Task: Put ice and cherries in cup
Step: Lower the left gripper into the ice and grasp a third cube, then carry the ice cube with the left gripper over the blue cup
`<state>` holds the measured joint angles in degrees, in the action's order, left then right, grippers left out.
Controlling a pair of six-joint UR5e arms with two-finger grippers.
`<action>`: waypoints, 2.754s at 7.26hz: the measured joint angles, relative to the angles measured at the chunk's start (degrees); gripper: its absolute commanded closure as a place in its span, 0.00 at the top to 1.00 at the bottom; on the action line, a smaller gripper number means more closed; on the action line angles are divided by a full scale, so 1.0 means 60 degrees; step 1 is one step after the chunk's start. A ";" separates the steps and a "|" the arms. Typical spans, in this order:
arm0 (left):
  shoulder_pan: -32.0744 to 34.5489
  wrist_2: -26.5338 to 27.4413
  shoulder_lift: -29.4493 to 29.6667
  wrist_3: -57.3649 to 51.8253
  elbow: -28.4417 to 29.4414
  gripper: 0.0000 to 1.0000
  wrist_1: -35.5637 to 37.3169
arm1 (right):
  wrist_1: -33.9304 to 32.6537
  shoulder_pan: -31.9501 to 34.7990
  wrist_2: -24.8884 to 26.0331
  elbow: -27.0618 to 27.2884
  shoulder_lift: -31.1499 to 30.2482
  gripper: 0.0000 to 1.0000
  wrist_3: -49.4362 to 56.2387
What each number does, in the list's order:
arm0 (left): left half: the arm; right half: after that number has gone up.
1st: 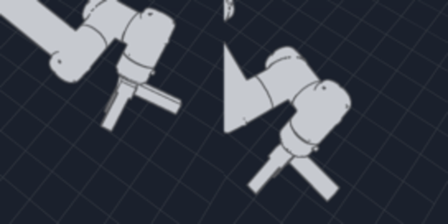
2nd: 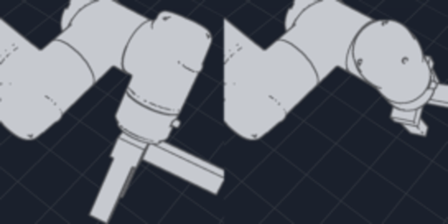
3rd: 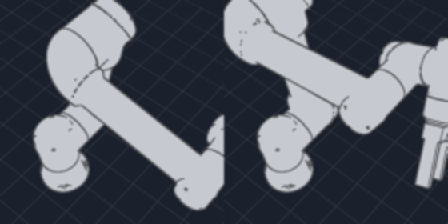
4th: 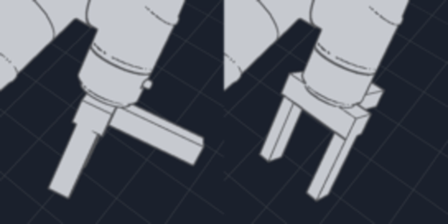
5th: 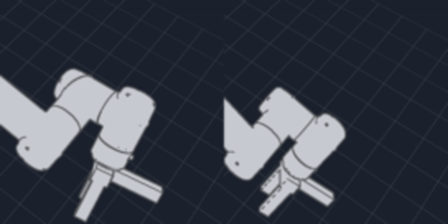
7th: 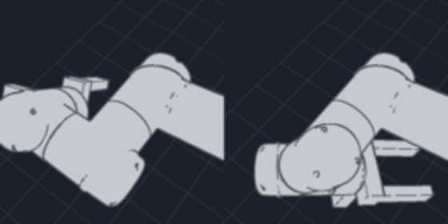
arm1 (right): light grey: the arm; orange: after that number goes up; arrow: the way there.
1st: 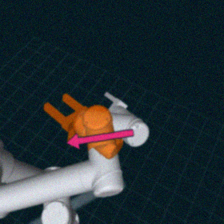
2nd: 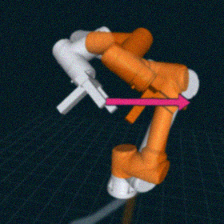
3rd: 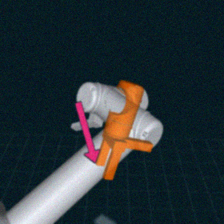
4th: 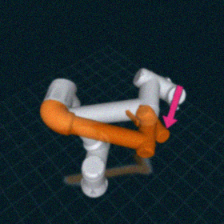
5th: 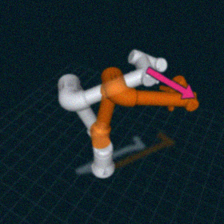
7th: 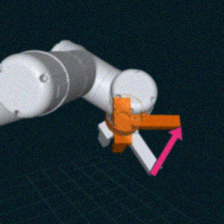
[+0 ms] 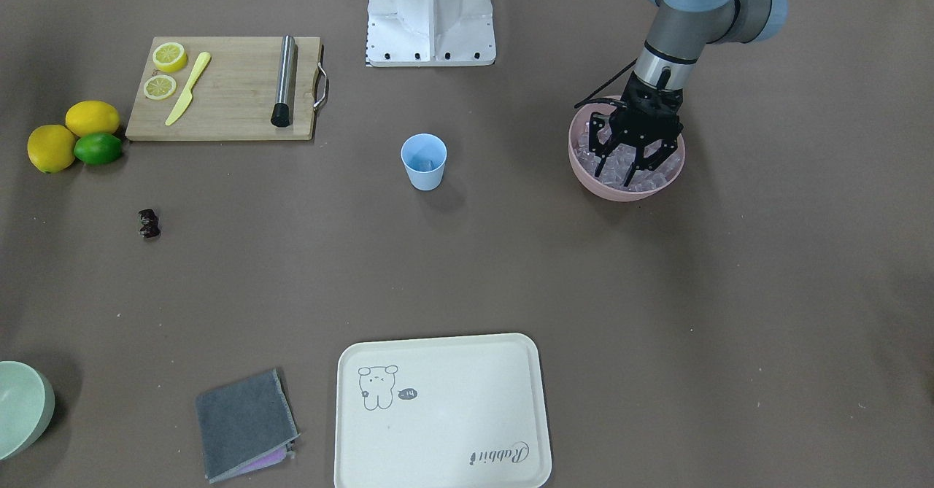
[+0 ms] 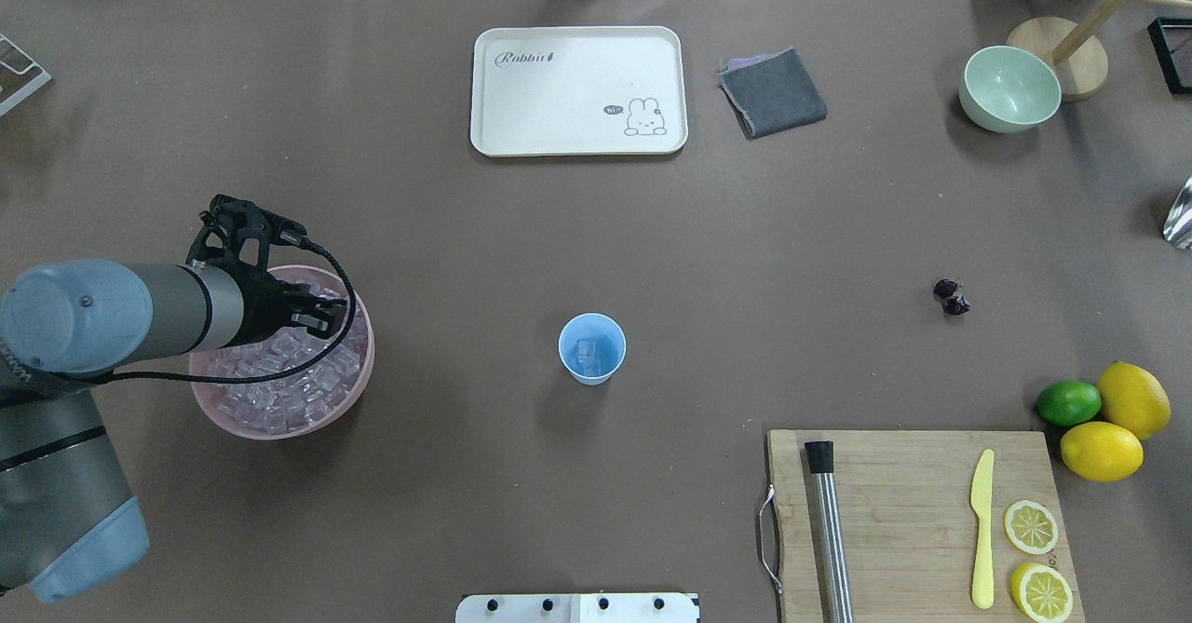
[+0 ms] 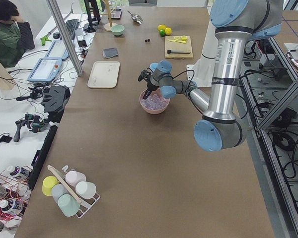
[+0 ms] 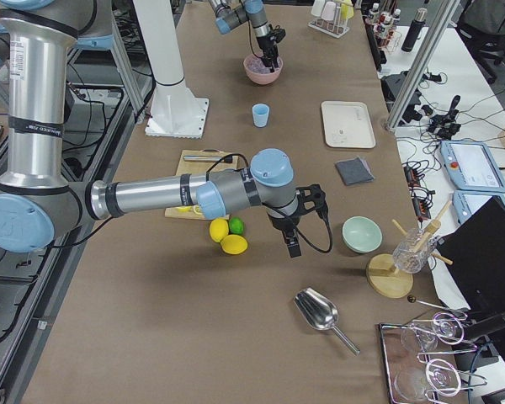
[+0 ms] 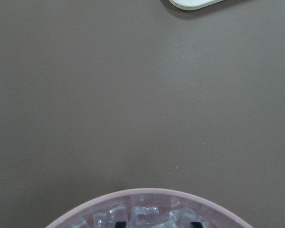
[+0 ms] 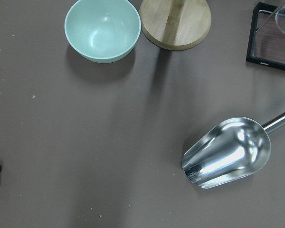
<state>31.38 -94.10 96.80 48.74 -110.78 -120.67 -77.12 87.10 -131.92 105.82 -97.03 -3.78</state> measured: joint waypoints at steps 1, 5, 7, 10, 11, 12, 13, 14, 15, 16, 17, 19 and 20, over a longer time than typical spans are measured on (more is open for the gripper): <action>-0.0006 0.0005 -0.0004 0.0033 -0.0002 0.45 0.0000 | -0.0001 0.0000 0.0000 0.0000 0.0000 1.00 0.0000; -0.0029 0.0010 -0.0011 0.0078 0.0028 0.28 0.0010 | 0.0006 0.0000 0.0000 -0.0005 0.0000 1.00 0.0000; -0.0029 0.0010 -0.0016 0.0071 0.0005 0.03 0.0027 | 0.0007 0.0000 0.0000 -0.0001 0.0000 1.00 0.0000; 0.0046 -0.0432 -0.0053 0.0066 -0.0185 0.00 0.0059 | 0.0006 0.0000 0.0000 0.0000 0.0000 1.00 -0.0002; 0.0138 -0.0706 -0.0105 0.0066 -0.0367 0.00 0.0067 | 0.0007 0.0000 0.0000 0.0000 0.0000 1.00 -0.0009; 0.0361 -0.1171 -0.0115 0.0075 -0.0528 0.00 0.0057 | 0.0006 0.0000 0.0000 0.0000 0.0000 1.00 -0.0013; 0.0615 -0.1664 -0.0038 0.0193 -0.0614 0.00 0.0029 | 0.0006 0.0000 0.0000 0.0000 0.0000 1.00 -0.0014; 0.0722 -0.1914 0.0233 0.0682 -0.0598 0.00 0.0016 | 0.0006 0.0000 0.0000 0.0004 0.0000 1.00 -0.0012; 0.0701 -0.1985 0.0799 0.1535 -0.0425 0.00 0.0020 | 0.0007 0.0000 0.0000 0.0009 0.0000 1.00 -0.0009; 0.0578 -0.1993 0.1465 0.2300 -0.0173 0.00 0.0032 | 0.0007 0.0000 0.0000 0.0016 0.0000 1.00 -0.0011; 0.0339 -0.1879 0.2132 0.3030 0.0138 0.00 0.0043 | 0.0006 0.0000 0.0000 0.0023 0.0000 1.00 -0.0013; -0.0561 -0.0637 0.3221 0.4296 0.0777 0.00 0.0043 | 0.0006 0.0000 0.0000 0.0028 0.0003 1.00 -0.0018; -0.1023 0.0116 0.3654 0.4832 0.1053 0.00 0.0042 | 0.0006 0.0000 0.0000 0.0029 0.0009 1.00 -0.0024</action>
<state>25.24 -93.40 118.73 77.73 -104.46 -120.42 -77.08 87.10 -131.92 105.99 -96.98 -3.93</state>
